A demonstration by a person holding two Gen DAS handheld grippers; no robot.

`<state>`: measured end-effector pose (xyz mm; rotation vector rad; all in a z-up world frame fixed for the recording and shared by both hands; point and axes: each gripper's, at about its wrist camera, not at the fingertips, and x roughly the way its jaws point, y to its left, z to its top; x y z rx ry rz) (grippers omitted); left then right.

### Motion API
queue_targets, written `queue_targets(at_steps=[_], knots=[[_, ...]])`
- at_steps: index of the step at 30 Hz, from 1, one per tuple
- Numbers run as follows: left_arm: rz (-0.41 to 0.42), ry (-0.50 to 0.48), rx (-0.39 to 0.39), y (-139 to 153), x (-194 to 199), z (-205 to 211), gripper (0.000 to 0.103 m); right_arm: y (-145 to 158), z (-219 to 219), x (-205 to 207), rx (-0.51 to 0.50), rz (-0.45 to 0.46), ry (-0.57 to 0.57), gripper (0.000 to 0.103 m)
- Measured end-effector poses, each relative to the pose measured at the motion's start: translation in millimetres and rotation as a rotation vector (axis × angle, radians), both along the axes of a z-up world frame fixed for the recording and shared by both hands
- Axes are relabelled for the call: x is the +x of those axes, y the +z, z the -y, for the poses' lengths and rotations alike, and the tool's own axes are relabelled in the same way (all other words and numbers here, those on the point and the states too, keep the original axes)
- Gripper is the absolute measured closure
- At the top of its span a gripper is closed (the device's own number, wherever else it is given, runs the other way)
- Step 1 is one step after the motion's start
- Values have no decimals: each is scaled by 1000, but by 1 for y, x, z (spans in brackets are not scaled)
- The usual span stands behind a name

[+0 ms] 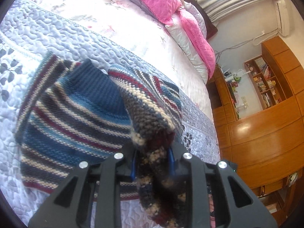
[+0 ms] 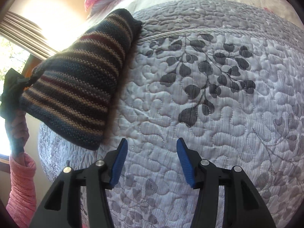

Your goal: Fold small clothes

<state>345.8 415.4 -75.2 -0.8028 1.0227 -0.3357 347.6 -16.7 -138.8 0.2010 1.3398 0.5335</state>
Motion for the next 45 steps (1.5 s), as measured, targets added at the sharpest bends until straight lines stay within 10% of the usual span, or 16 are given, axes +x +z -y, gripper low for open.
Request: queue_targets(at_steps=[10, 25, 36, 45], knots=[[-67, 115, 28, -19, -30, -110, 79, 8, -57, -3, 32, 13, 110, 48], [-163, 113, 96, -107, -36, -124, 72, 10, -118, -1, 87, -24, 166, 47], [-119, 95, 161, -56, -88, -112, 51, 7, -141, -5, 147, -49, 174, 40], [-159, 98, 149, -75, -99, -101, 59, -26, -163, -5, 150, -109, 141, 40]])
